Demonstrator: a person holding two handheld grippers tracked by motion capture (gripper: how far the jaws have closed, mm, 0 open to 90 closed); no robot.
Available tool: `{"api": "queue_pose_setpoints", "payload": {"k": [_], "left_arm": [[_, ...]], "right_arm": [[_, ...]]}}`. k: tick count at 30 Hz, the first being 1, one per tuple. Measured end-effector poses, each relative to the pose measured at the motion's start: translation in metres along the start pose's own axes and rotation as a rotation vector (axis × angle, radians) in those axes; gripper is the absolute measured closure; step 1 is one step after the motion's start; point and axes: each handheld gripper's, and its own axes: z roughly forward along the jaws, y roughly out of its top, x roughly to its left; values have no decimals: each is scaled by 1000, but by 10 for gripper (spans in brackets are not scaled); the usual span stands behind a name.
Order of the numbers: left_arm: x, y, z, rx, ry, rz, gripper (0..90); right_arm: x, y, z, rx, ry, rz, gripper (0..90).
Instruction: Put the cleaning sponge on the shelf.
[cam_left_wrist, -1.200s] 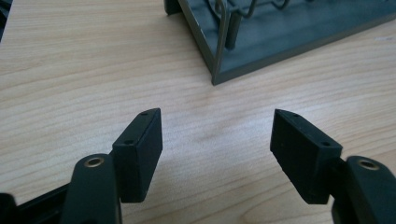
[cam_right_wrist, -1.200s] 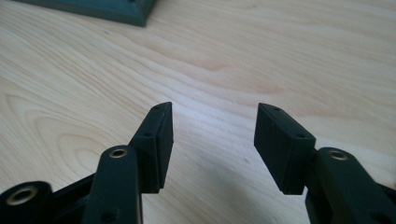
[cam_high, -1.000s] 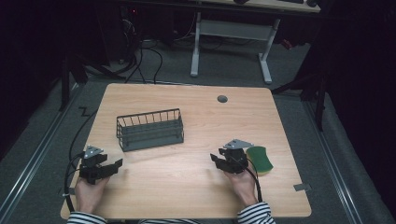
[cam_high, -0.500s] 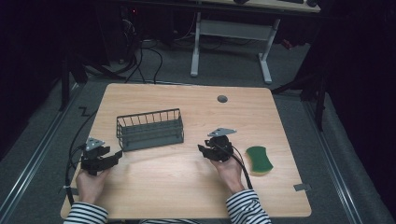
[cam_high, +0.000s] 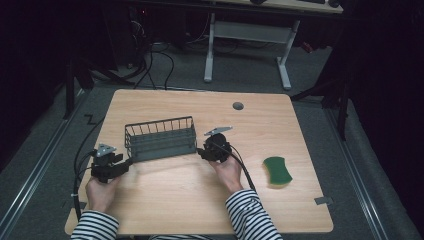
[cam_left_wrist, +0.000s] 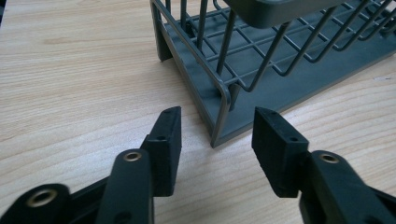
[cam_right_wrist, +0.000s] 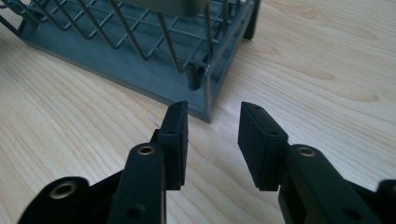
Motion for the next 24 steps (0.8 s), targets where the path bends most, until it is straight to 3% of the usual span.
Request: {"api": "queue_pose_setpoints", "payload": {"k": [8,13,24], "left_arm": [[2,0,3,5,-34,-18,596],[2,0,7,17,-34,-20,645],[5,0,9,19,-74,-47,833]], "right_arm": [[-2,2,15,-7,-16,21,700],[-3,3,22,-4,-8,29,741],[4,10,26,-13,-29,-37,858]]}}
